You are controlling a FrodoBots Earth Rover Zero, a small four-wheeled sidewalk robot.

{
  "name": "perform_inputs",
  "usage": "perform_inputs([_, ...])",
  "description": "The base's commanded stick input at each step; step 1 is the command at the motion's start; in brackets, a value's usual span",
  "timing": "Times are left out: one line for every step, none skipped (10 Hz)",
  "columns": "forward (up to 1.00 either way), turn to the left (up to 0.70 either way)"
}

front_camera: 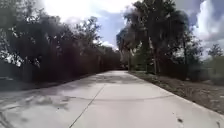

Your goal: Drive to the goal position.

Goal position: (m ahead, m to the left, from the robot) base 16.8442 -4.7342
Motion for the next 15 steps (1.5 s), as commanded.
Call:
perform_inputs([1.00, 0.00])
perform_inputs([1.00, 0.00])
perform_inputs([1.00, 0.00])
perform_inputs([1.00, 0.00])
perform_inputs([1.00, 0.00])
perform_inputs([1.00, 0.00])
perform_inputs([1.00, 0.00])
perform_inputs([1.00, 0.00])
perform_inputs([1.00, 0.00])
perform_inputs([1.00, 0.00])
perform_inputs([1.00, 0.00])
perform_inputs([1.00, 0.00])
perform_inputs([1.00, 0.00])
perform_inputs([1.00, 0.00])
perform_inputs([1.00, 0.00])
